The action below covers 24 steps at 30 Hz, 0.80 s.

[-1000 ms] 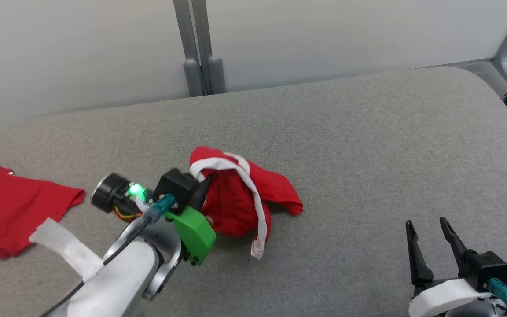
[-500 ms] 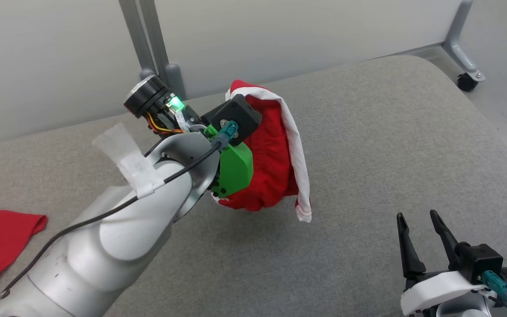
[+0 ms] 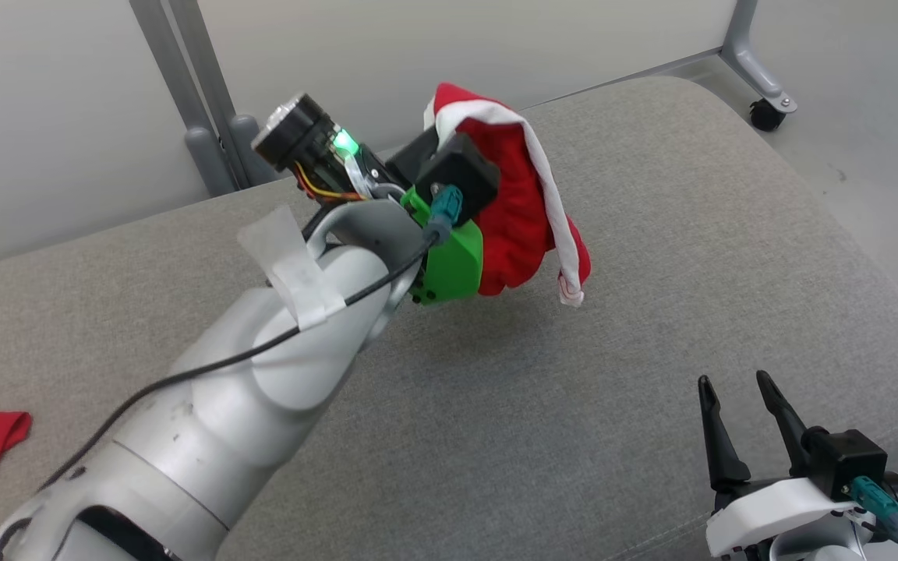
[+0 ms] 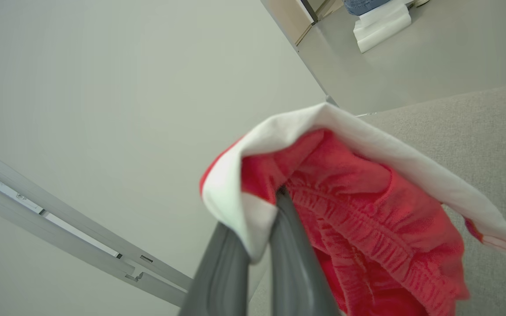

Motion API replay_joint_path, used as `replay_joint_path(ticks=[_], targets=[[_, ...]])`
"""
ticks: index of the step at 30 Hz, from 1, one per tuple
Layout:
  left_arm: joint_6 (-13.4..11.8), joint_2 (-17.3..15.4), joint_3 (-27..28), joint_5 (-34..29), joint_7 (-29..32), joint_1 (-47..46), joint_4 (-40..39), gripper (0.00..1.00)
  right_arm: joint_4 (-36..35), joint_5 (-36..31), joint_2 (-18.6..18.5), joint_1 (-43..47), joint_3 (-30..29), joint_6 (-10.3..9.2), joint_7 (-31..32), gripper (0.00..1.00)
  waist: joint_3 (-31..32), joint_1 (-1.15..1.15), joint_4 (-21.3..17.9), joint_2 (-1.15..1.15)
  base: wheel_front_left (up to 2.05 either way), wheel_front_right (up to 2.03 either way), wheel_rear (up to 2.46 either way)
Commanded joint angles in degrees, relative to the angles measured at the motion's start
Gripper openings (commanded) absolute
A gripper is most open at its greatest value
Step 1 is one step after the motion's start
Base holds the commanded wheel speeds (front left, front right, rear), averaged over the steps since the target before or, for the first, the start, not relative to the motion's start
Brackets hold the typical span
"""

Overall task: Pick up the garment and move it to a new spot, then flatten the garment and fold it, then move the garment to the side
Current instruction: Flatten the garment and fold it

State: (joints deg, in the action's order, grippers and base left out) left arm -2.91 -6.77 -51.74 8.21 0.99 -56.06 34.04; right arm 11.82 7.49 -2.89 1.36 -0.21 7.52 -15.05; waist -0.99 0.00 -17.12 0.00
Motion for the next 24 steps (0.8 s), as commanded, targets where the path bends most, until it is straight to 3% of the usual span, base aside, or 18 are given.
replay_joint_path(ticks=[1,6,14,18,23,24], targets=[[-0.2,0.2,-0.7,0.4,-0.7,2.6,1.3,0.0,-0.2,0.5,-0.1,-0.5,-0.3,-0.06,-0.2,1.0,-0.2,0.0,0.3,0.0,0.0,0.0,0.0],[0.9,0.2,-4.7,0.9,-1.9,10.8,5.2,0.0,-0.6,0.2,-0.1,0.6,-2.0,-0.07,-0.2,1.0,-0.5,0.0,2.3,0.0,0.0,0.0,0.0],[2.9,-6.4,-12.6,-3.0,1.3,20.5,7.7,0.0,-0.9,0.3,0.0,1.3,-2.4,-0.06,-0.2,1.0,-0.8,0.0,7.2,0.0,0.0,0.0,0.0],[1.1,-10.0,-13.6,-3.6,1.8,23.2,7.7,0.0,-1.0,0.6,-0.1,1.2,-2.0,-0.06,-0.2,1.0,-0.6,0.0,9.2,0.0,0.0,0.0,0.0],[-0.7,-12.1,-13.0,-2.3,1.2,25.9,7.1,0.0,-0.9,0.4,-0.1,1.8,-2.1,-0.06,-0.2,1.0,-0.8,0.0,11.2,0.0,0.0,0.0,0.0],[-1.1,-12.1,-12.5,-1.7,0.4,26.6,6.6,0.14,-0.8,0.3,-0.1,1.7,-2.2,-0.06,-0.2,1.0,-0.9,0.0,11.5,0.0,0.0,0.0,0.0]])
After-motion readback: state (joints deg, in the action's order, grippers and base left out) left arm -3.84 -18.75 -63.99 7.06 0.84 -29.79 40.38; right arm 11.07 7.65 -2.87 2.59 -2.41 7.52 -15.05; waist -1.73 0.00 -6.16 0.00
